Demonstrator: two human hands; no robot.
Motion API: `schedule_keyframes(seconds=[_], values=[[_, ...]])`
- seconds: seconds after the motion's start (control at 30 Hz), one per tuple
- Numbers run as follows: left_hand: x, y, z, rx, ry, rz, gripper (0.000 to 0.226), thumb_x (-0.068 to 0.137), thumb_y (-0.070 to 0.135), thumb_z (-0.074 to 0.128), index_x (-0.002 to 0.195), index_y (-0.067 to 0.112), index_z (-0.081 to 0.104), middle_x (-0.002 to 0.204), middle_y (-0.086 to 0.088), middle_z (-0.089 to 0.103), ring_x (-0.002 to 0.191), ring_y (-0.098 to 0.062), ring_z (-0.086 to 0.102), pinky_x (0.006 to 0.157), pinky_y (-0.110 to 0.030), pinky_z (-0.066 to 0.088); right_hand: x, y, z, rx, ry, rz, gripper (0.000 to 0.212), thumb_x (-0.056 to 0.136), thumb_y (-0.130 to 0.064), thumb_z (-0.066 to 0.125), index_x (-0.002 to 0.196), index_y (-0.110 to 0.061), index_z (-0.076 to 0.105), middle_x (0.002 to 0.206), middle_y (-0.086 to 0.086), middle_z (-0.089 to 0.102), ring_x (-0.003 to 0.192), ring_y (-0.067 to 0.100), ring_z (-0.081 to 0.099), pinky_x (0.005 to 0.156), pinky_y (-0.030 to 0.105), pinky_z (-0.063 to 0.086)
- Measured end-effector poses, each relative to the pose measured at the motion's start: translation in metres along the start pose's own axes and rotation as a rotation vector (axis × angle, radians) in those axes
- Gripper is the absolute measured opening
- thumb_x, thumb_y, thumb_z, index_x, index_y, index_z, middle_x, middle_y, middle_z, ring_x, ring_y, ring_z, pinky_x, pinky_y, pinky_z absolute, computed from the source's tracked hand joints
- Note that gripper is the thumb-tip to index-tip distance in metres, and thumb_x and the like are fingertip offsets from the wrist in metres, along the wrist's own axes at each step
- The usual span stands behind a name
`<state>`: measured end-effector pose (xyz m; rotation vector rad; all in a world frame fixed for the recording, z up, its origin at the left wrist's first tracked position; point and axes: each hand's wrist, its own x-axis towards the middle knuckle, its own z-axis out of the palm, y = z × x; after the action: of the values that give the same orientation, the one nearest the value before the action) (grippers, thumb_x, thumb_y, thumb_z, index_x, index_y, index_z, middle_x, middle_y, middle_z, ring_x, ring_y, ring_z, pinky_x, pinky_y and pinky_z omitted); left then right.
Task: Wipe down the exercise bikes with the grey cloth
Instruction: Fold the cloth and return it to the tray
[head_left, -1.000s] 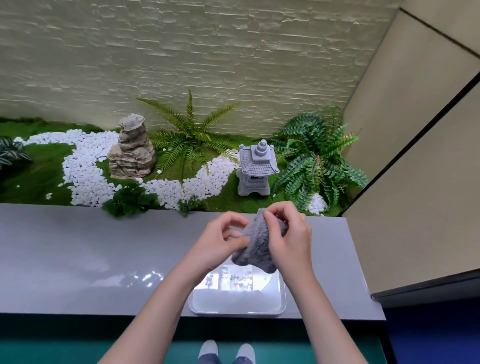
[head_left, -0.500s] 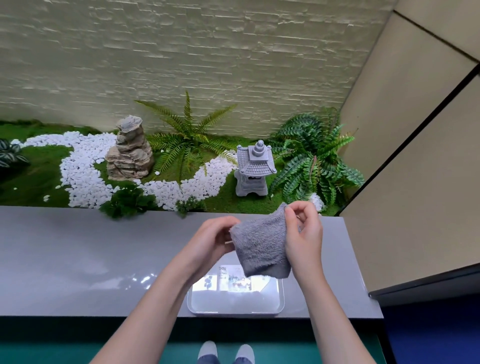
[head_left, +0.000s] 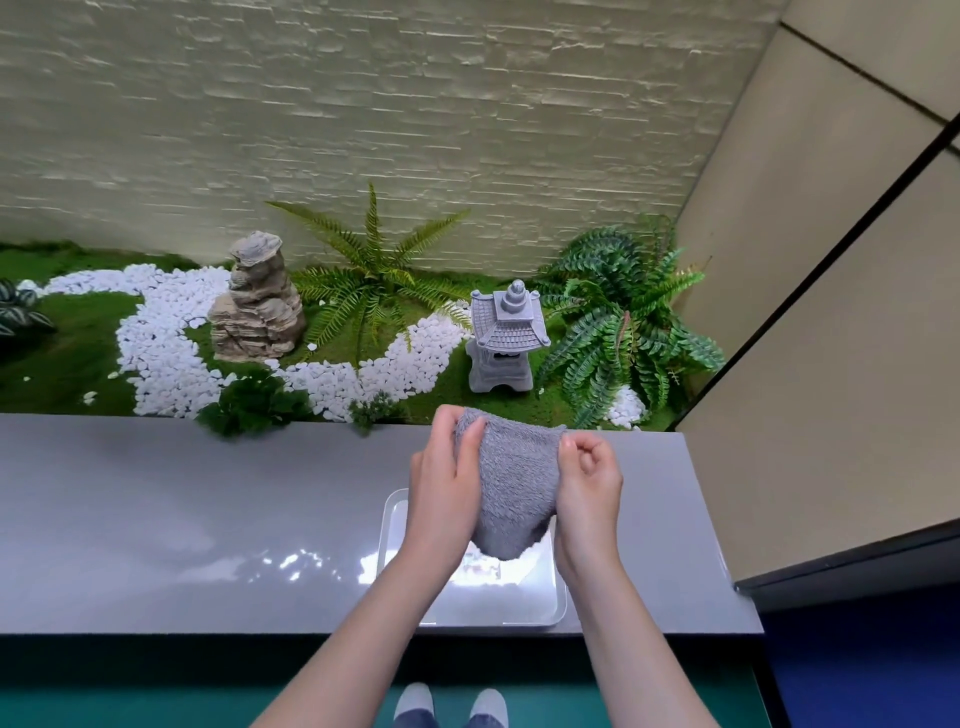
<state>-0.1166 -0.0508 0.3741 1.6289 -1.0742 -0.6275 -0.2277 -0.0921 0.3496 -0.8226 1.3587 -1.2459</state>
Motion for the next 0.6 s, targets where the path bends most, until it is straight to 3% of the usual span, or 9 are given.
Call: schedule_keyframes(seconds=[0.03,0.13,0.27,0.43,0.53,0.6], values=[[0.001,0.002,0.001,-0.032,-0.006,0.023,0.017,0.096,0.032,0.046,0.080,0.030,0.044,0.061,-0.002,0.050,0.056,-0.012,0.048,0.053,-0.031,0.034,-0.002,0.003,0.002,0.082,-0.031,0.077,0.008,0.097,-0.015,0.050,0.095,-0.009,0.055,0.090,0.011,0.061,0.084,0.020,0.057,0.078,0.033,0.046],[0.005,0.009,0.002,-0.181,-0.053,0.029,0.012,0.095,0.024,0.051,0.083,0.025,0.052,0.067,0.006,0.059,0.060,-0.008,0.054,0.053,-0.024,0.040,-0.009,0.011,0.007,0.303,-0.216,0.403,0.048,0.097,-0.041,0.043,0.114,0.000,0.061,0.110,0.020,0.067,0.099,0.030,0.065,0.083,0.039,0.052],[0.008,0.012,0.001,-0.352,-0.100,-0.008,0.009,0.091,0.024,0.054,0.082,0.024,0.056,0.068,0.005,0.063,0.063,-0.010,0.058,0.056,-0.025,0.044,-0.018,0.016,0.004,0.501,-0.425,0.698,0.073,0.082,-0.071,0.040,0.100,-0.009,0.075,0.110,0.019,0.069,0.098,0.030,0.069,0.071,0.041,0.057],[0.011,0.000,-0.003,-0.342,-0.103,-0.016,0.011,0.093,0.021,0.054,0.081,0.021,0.056,0.069,0.004,0.063,0.064,-0.010,0.058,0.056,-0.024,0.044,-0.015,0.014,-0.002,0.576,-0.465,0.651,0.072,0.081,-0.066,0.047,0.115,-0.005,0.067,0.121,0.020,0.064,0.110,0.034,0.063,0.082,0.049,0.054],[0.011,-0.013,-0.004,-0.247,-0.047,-0.019,0.011,0.089,0.032,0.053,0.081,0.025,0.056,0.072,0.003,0.064,0.066,-0.013,0.060,0.057,-0.031,0.044,-0.013,0.017,-0.002,0.359,-0.341,0.436,0.051,0.086,-0.041,0.058,0.119,-0.003,0.060,0.116,0.019,0.067,0.107,0.031,0.064,0.090,0.048,0.052],[0.011,-0.025,-0.004,-0.149,-0.007,-0.031,0.015,0.089,0.039,0.052,0.083,0.026,0.054,0.070,-0.003,0.063,0.065,-0.020,0.058,0.057,-0.036,0.044,-0.013,0.019,0.002,0.149,-0.260,0.255,0.032,0.092,-0.034,0.056,0.109,-0.007,0.063,0.105,0.012,0.072,0.097,0.023,0.069,0.080,0.037,0.056]])
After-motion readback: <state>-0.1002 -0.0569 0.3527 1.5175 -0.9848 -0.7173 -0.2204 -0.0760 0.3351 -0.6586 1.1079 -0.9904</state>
